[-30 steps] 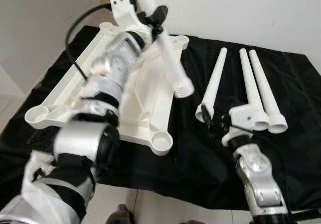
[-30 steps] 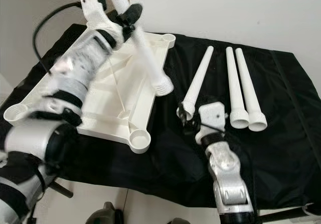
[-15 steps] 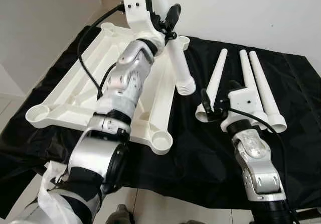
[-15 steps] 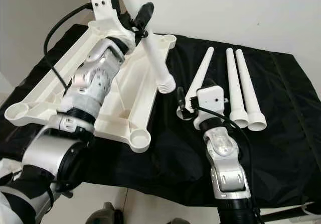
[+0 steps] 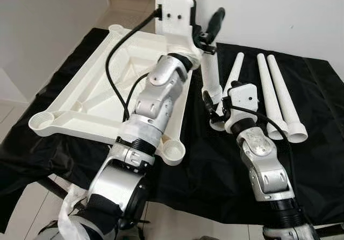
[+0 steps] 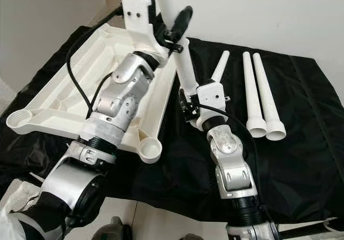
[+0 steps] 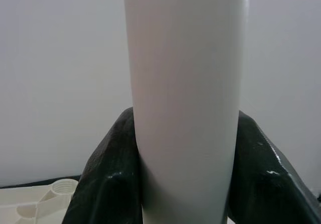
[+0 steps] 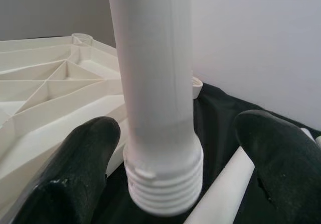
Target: Building children table
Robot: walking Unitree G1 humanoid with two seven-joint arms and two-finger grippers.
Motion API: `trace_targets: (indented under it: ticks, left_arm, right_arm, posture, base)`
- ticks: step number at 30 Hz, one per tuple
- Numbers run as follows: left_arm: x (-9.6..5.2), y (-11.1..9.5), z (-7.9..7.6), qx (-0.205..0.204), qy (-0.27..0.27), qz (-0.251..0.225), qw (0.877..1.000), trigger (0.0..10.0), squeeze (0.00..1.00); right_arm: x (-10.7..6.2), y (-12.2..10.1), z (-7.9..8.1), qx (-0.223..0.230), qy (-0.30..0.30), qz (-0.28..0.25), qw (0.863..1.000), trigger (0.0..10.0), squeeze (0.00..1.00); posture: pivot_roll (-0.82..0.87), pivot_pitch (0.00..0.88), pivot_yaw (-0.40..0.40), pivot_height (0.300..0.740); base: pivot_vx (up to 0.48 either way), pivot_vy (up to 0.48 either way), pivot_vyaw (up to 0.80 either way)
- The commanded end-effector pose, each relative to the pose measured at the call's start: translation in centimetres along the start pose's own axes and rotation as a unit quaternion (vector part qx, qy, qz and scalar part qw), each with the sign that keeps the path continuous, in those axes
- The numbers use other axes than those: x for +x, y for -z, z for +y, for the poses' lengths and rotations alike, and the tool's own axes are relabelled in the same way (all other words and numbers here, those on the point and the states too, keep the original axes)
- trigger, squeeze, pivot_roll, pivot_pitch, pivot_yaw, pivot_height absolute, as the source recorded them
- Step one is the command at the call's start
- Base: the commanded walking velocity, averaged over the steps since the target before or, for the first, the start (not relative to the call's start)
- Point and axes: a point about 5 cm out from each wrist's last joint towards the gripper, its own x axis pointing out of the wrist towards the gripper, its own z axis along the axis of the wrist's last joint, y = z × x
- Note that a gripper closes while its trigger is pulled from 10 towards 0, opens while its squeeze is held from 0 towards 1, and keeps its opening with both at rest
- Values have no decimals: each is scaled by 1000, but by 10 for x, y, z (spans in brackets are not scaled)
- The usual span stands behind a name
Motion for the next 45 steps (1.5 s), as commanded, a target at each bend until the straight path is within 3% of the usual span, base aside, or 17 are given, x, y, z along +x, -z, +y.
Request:
trace_targets:
  ticks: [1, 4, 6, 12, 36, 38, 39, 44, 45]
  left_arm:
    - [2, -3, -13, -1, 8, -15, 1000, 10000, 0]
    - [2, -3, -13, -1, 8, -15, 1000, 10000, 0]
    - [2, -3, -25, -6, 20, -20, 1000, 10000, 0]
    - [1, -2, -32, -13, 29, -21, 999, 10000, 0]
    - [-4, 2, -50, -44, 43, -11, 998, 10000, 0]
    - [-5, 2, -52, -47, 44, -9, 998, 10000, 0]
    - [-5, 2, -53, -50, 45, -7, 998, 10000, 0]
    - [-6, 2, -53, -52, 45, -6, 998, 10000, 0]
    - [-6, 2, -54, -53, 46, -6, 998, 10000, 0]
  right_arm:
    - [2, 4, -4, -6, 11, 16, 1000, 10000, 0]
    - [2, 4, -4, -6, 11, 16, 1000, 10000, 0]
    - [10, 4, -6, -12, 21, 21, 1000, 10000, 0]
    - [17, 2, -6, -20, 24, 16, 999, 10000, 0]
    - [36, -5, -3, -44, 6, -25, 999, 10000, 0]
    - [38, -5, -1, -43, 1, -32, 999, 9569, 0]
    - [39, -6, 1, -43, -1, -35, 998, 6510, 0]
    - [40, -6, 2, -43, -3, -38, 998, 6510, 0]
    - [40, -5, 3, -33, -6, -37, 999, 667, 0]
  posture:
    - [6, 0, -9, 740]
    - [6, 0, -9, 740]
    - [6, 0, -8, 740]
    - [6, 0, -7, 740]
    - [11, 0, -10, 740]
    - [17, 0, -9, 740]
    - [19, 0, -9, 740]
    - [19, 0, -9, 740]
    - [22, 0, -10, 740]
  base:
    - [0, 0, 0]
    - [0, 0, 0]
    - [0, 0, 0]
    - [0, 0, 0]
    - [0, 0, 0]
    - [0, 0, 0]
    - [0, 0, 0]
    - [0, 0, 0]
    - [0, 0, 0]
